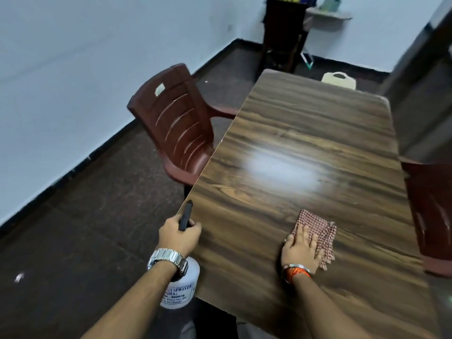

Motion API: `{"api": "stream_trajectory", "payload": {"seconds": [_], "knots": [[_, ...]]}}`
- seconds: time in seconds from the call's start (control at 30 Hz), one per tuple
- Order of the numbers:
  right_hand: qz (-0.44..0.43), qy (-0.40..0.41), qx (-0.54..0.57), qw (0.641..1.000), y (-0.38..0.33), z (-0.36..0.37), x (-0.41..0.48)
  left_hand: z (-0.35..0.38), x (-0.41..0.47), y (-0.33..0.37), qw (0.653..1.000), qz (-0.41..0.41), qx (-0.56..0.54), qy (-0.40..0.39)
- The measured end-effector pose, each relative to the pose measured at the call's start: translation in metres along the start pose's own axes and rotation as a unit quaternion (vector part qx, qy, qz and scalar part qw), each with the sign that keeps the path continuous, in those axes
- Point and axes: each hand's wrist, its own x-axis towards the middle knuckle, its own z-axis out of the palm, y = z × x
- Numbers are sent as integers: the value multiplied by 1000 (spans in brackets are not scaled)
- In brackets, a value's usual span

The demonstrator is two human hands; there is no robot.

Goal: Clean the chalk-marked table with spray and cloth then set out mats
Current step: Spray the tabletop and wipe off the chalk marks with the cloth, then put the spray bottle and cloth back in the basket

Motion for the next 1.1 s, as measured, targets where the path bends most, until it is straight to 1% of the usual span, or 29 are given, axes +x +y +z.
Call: {"api": "stream_trajectory", "payload": {"seconds": [0.07,0.1,0.17,0.23,0.27,0.3,0.4,0.47,0.6,0.67,0.77,0.9,1.1], "knots": [[23,10,15,1000,-11,7,-20,-4,6,1,1000,24,9,-18],[16,15,30,999,-16,10,-31,-5,10,0,999,33,16,-27],[-55,18,78,995,-26,18,-51,-9,15,-1,998,50,23,-44],[-140,-11,142,980,-40,21,-74,-13,19,-1,995,68,36,-58],[-168,-29,172,970,-49,19,-84,-15,21,-1,995,75,41,-60],[-183,-38,203,961,-59,17,-90,-17,23,0,994,79,45,-60],[-198,-16,288,937,-95,3,-103,-28,29,6,993,97,38,-55],[-233,-26,289,928,-120,-4,-101,-35,33,9,992,113,41,-45],[-315,-5,274,909,-169,-14,-94,-55,52,15,986,146,72,-26],[-340,-10,259,904,-197,-18,-92,-67,66,16,985,151,84,-17],[-348,-34,230,908,-242,-23,-92,-88,95,14,984,159,76,-17],[-362,-20,209,908,-308,-23,-88,-122,139,9,981,184,60,-22],[-348,4,167,922,-427,-14,-89,-198,233,15,961,249,114,-23]]}}
